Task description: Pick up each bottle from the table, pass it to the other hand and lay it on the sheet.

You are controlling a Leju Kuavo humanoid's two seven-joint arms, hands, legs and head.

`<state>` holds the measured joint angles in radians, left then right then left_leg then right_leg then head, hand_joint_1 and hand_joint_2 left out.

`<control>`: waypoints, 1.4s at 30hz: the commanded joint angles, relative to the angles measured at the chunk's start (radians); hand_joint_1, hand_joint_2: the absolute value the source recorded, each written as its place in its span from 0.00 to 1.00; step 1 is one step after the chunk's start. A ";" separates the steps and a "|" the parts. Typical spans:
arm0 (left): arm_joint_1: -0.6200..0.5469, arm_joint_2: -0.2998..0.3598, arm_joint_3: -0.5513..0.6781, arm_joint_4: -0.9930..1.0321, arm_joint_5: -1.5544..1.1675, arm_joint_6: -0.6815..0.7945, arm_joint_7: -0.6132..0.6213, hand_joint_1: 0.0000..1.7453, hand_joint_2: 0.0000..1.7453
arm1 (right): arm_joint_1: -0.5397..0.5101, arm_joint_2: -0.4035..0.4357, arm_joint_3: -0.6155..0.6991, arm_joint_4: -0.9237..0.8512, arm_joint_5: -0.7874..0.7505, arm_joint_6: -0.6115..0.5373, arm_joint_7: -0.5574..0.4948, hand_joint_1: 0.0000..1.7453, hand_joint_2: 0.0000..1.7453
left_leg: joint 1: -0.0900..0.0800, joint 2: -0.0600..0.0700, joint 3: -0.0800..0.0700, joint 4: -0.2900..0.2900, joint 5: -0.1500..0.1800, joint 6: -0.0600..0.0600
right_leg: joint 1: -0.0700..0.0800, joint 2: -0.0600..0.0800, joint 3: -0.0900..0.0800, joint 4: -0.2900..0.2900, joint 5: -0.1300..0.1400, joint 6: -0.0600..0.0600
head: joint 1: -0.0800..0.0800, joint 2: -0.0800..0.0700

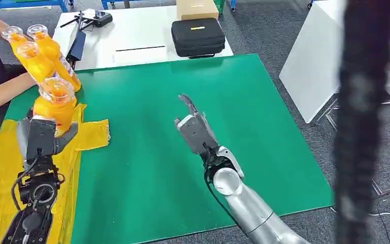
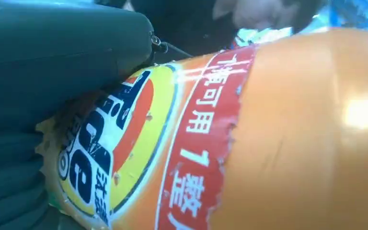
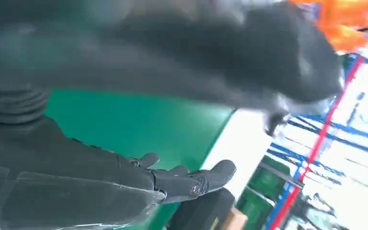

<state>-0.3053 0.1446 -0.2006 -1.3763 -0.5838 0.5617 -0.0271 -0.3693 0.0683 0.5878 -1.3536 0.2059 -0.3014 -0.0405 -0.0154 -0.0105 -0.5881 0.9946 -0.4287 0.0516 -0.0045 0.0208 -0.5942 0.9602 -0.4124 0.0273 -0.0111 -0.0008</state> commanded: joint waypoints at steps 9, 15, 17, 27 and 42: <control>-0.244 0.040 -0.268 0.796 -0.619 -0.221 0.111 1.00 1.00 | 0.018 -0.050 -0.036 -0.199 -0.130 0.013 -0.061 0.00 0.00 | 0.001 0.001 0.003 0.000 -0.001 -0.003 | 0.001 -0.003 0.003 0.000 -0.001 -0.001 | 0.000 0.000; -0.256 0.069 -0.324 0.808 -0.682 -0.279 0.140 0.00 1.00 | 0.014 -0.043 -0.031 -0.194 -0.154 0.033 -0.066 0.00 0.00 | 0.001 0.002 0.005 0.000 -0.001 -0.005 | 0.001 -0.001 0.004 0.001 0.000 -0.001 | 0.000 0.000; -0.254 0.069 -0.321 0.807 -0.677 -0.279 0.133 0.00 0.00 | 0.016 -0.042 -0.031 -0.195 -0.153 0.032 -0.067 0.00 0.00 | 0.001 0.001 0.006 0.000 0.000 -0.005 | 0.001 -0.001 0.006 0.001 0.000 -0.002 | -0.001 0.000; -0.237 0.083 -0.307 0.744 -0.690 -0.268 0.147 0.00 0.00 | 0.027 -0.041 -0.040 -0.202 -0.150 0.039 -0.065 0.00 0.00 | 0.000 0.001 0.005 -0.001 0.005 -0.007 | 0.000 -0.001 0.004 0.002 0.003 -0.005 | -0.001 0.000; -0.088 0.089 -0.103 0.055 -0.623 -0.140 0.155 0.00 0.00 | 0.093 -0.066 -0.143 -0.233 -0.105 0.067 -0.029 0.00 0.00 | 0.001 -0.001 -0.003 0.001 0.005 -0.007 | 0.001 -0.003 -0.003 0.003 0.004 -0.006 | 0.000 0.000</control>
<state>-0.4226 0.2422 -0.3822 -1.0825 -1.2154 0.4276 0.1259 -0.2780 0.0252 0.4871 -1.5873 0.0996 -0.2415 -0.0748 -0.0152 -0.0115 -0.5912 0.9944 -0.4227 0.0469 -0.0043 0.0190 -0.5980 0.9634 -0.4081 0.0210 -0.0114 -0.0008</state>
